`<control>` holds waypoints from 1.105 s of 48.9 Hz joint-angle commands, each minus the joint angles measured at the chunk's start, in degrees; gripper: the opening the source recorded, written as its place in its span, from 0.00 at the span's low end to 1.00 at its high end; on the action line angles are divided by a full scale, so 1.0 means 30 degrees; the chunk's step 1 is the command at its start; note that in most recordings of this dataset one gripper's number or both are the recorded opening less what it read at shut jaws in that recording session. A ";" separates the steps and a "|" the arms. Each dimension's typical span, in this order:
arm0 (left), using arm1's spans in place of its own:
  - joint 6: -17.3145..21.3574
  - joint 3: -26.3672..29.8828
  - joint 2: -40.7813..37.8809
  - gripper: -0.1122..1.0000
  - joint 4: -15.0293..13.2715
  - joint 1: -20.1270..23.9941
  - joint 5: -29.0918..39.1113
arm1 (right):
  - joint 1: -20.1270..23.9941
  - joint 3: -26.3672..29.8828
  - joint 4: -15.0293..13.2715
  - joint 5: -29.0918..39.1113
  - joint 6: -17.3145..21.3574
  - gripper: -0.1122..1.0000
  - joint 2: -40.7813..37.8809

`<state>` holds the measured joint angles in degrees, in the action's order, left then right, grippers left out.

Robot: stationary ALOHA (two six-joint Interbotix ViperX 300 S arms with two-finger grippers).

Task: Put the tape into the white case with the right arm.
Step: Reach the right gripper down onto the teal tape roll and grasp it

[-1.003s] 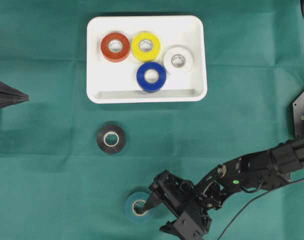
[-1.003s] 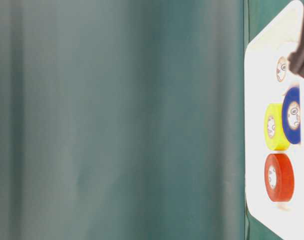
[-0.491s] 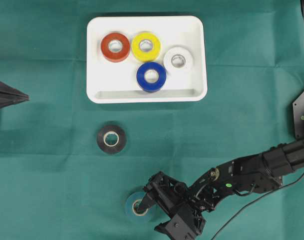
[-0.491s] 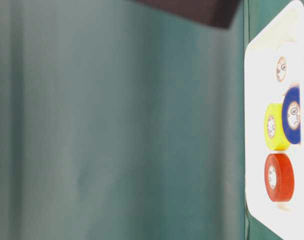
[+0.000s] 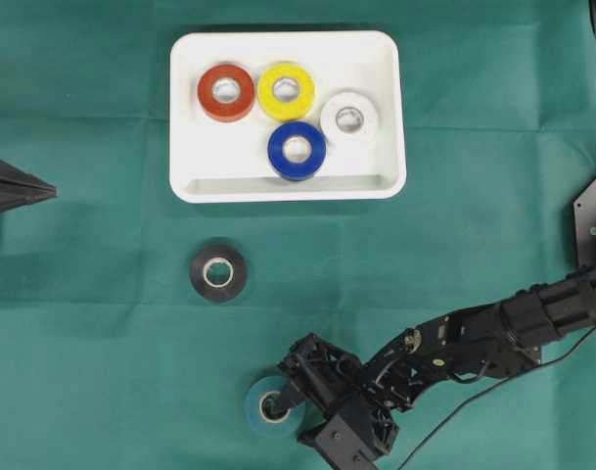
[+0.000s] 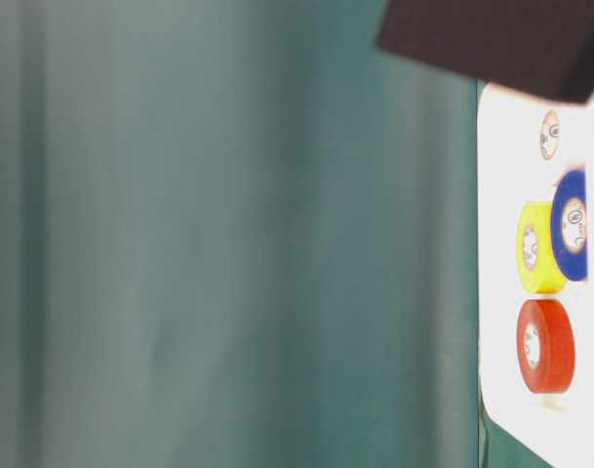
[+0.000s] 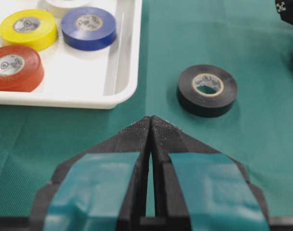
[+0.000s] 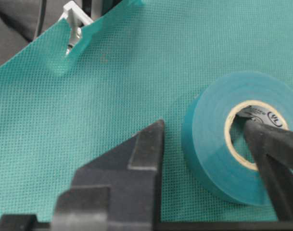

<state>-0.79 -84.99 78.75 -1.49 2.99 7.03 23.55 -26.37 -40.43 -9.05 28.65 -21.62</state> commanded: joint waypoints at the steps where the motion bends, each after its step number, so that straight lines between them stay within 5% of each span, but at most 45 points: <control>1: 0.0000 0.0205 -0.0176 0.11 0.0000 0.0059 -0.0146 | -0.0059 0.0293 0.0000 0.0000 0.0000 0.27 0.0264; 12: 0.0000 0.0205 -0.0176 0.11 0.0000 0.0059 -0.0176 | -0.0059 0.0410 0.0000 0.0146 0.0000 0.14 0.0381; 34: 0.0000 0.0176 -0.0176 0.11 0.0000 0.0059 -0.0205 | -0.0059 0.0322 0.0000 0.0527 0.0029 0.13 0.1289; 54: 0.0000 0.0176 -0.0176 0.11 0.0000 0.0059 -0.0205 | -0.0059 0.0498 0.0000 0.4189 0.0029 0.12 0.3896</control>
<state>-0.79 -85.08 78.75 -1.41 2.99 7.03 23.47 -26.10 -40.43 2.64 28.65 -12.30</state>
